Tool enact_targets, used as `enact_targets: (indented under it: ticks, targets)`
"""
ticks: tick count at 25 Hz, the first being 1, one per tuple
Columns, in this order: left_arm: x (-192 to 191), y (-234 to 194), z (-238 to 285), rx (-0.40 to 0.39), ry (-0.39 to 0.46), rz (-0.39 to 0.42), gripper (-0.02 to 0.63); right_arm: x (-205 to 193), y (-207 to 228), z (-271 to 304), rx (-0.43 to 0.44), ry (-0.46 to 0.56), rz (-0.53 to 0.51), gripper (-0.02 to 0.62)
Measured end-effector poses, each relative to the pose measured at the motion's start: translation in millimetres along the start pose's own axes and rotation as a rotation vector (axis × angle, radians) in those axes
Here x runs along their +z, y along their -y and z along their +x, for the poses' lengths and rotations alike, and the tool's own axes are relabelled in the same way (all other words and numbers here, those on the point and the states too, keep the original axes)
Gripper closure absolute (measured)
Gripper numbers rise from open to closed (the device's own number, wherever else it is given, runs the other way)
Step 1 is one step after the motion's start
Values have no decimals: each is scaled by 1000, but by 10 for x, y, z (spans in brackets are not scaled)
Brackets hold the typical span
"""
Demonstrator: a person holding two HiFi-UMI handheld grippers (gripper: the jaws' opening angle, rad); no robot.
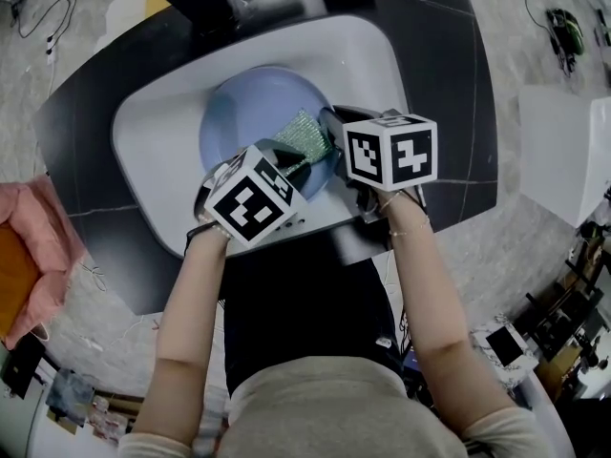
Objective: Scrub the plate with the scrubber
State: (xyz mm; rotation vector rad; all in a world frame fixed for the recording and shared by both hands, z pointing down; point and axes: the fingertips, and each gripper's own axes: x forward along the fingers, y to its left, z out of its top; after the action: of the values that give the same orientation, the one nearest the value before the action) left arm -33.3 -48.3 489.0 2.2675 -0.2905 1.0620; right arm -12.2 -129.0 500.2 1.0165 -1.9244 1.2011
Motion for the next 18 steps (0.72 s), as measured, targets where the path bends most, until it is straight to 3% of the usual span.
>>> enact_targets:
  ticks: [6,14,18]
  targets:
    - [85,-136,3,3,42,-56,551,-17,17,-1,-5,-7,8,560]
    - [57,-306,-6,62,-1,22,552,-21,24,-4,-2,-8,27,558]
    - [36,-526,-45,103,-12,15,551,-28,13,2,0,-10,23,556]
